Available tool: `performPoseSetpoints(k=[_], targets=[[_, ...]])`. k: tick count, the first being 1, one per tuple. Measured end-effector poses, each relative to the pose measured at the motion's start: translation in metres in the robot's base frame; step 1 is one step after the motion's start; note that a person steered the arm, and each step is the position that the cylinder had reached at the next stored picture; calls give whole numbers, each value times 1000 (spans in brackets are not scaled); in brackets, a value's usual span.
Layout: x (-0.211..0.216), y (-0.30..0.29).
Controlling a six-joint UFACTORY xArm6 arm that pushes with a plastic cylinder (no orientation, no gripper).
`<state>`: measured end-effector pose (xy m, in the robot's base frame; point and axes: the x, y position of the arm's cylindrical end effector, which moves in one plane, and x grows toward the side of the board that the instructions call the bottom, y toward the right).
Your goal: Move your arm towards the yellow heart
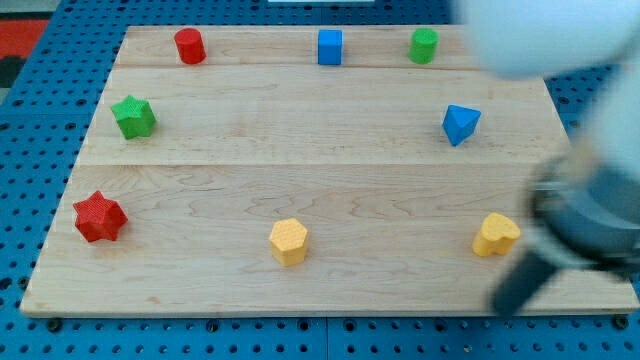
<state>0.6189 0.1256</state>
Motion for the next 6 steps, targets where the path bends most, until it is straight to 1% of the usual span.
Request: performPoseSetpoints(k=[1,2,3,4,5,6], targets=[[0,-103],[-18,-160],[-38,-153],[-38,-154],[-38,-138],[-38,-93]])
